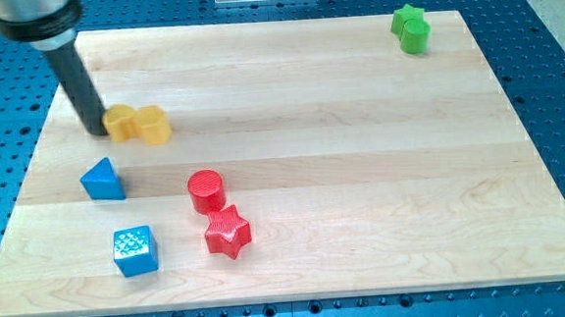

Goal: Form a diagonal line of yellow blocks red blocks and green star

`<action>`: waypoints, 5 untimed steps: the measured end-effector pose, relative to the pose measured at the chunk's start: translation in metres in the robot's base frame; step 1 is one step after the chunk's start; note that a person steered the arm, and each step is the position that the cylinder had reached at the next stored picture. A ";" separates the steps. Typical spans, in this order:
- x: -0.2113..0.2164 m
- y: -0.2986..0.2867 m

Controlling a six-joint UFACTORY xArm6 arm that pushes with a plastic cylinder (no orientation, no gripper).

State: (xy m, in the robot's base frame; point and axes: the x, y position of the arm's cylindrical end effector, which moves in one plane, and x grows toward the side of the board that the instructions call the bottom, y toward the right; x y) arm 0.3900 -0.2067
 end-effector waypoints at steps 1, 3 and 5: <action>-0.014 0.041; -0.037 0.098; 0.000 0.163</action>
State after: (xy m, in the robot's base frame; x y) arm 0.3902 -0.0438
